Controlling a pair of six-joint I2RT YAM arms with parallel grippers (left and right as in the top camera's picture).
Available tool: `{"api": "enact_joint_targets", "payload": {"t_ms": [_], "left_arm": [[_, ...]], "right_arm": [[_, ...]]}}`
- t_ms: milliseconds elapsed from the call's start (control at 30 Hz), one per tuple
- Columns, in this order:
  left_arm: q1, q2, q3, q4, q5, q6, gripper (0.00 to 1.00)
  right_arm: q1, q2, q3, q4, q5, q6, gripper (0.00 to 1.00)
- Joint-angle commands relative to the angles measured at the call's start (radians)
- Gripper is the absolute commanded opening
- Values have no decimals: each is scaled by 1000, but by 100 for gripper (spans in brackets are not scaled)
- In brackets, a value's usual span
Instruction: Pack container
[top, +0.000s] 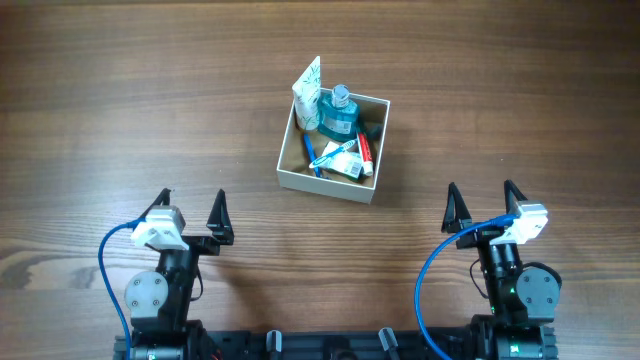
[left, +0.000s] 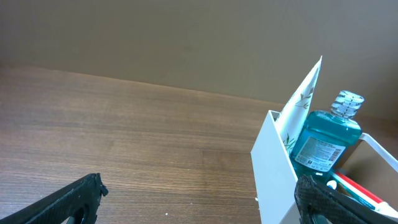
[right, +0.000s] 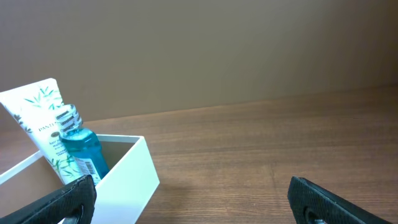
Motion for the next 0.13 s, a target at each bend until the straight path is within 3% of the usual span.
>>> {"api": "enact_joint_targets", "payload": {"t_ms": [0, 100], "left_arm": [[-2, -11, -9, 2, -6, -10, 100], [-2, -11, -9, 2, -6, -10, 100]], "right_arm": [[5, -12, -2, 2, 14, -12, 100], [5, -12, -2, 2, 14, -12, 100]]}}
